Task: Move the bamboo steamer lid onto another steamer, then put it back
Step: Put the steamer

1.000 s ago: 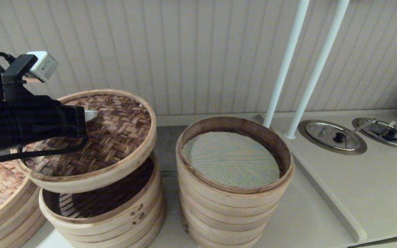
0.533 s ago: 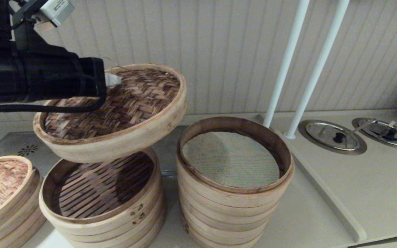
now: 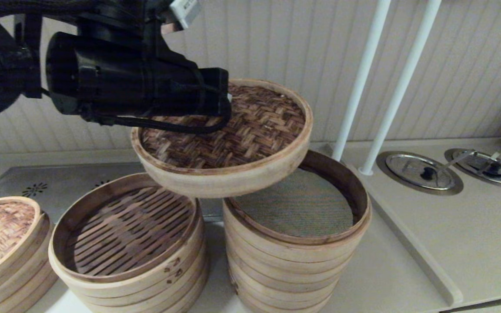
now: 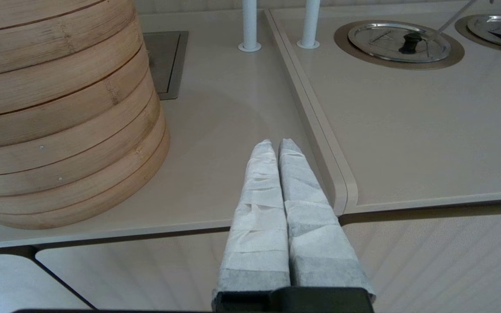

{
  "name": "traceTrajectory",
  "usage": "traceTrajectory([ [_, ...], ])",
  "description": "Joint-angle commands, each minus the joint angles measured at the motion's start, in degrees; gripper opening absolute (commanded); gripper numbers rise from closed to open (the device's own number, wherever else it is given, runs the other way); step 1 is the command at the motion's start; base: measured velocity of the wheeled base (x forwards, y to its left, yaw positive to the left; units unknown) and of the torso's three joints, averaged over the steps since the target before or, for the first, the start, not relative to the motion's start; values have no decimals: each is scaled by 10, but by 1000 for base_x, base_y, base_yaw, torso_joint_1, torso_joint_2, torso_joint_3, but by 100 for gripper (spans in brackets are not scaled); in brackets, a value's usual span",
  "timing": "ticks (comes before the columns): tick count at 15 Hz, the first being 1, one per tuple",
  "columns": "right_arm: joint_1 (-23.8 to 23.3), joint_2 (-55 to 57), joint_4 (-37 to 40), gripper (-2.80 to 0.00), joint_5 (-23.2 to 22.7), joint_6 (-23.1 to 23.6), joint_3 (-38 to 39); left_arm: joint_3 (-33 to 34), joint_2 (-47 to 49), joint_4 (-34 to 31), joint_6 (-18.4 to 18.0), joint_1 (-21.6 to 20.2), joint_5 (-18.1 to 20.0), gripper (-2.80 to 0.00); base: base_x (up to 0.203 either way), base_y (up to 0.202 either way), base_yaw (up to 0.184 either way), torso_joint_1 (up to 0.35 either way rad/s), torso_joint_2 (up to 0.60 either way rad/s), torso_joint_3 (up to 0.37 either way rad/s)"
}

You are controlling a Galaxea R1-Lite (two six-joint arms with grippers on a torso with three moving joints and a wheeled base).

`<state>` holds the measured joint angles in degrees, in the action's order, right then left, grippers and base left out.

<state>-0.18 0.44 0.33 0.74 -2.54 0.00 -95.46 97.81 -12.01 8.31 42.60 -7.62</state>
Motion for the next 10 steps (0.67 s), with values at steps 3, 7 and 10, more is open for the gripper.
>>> traceTrajectory([
  [3, 0, 1, 0, -280, 0, 0, 2, -35, 59, 2, 0, 56, -27, -280, 0, 0, 0, 0, 0, 0],
  [7, 0, 1, 0, -280, 0, 0, 2, -42, 99, 4, 0, 91, -43, -280, 0, 0, 0, 0, 0, 0],
  [10, 0, 1, 0, -280, 0, 0, 2, -48, 125, 18, 0, 105, -59, -280, 0, 0, 0, 0, 0, 0],
])
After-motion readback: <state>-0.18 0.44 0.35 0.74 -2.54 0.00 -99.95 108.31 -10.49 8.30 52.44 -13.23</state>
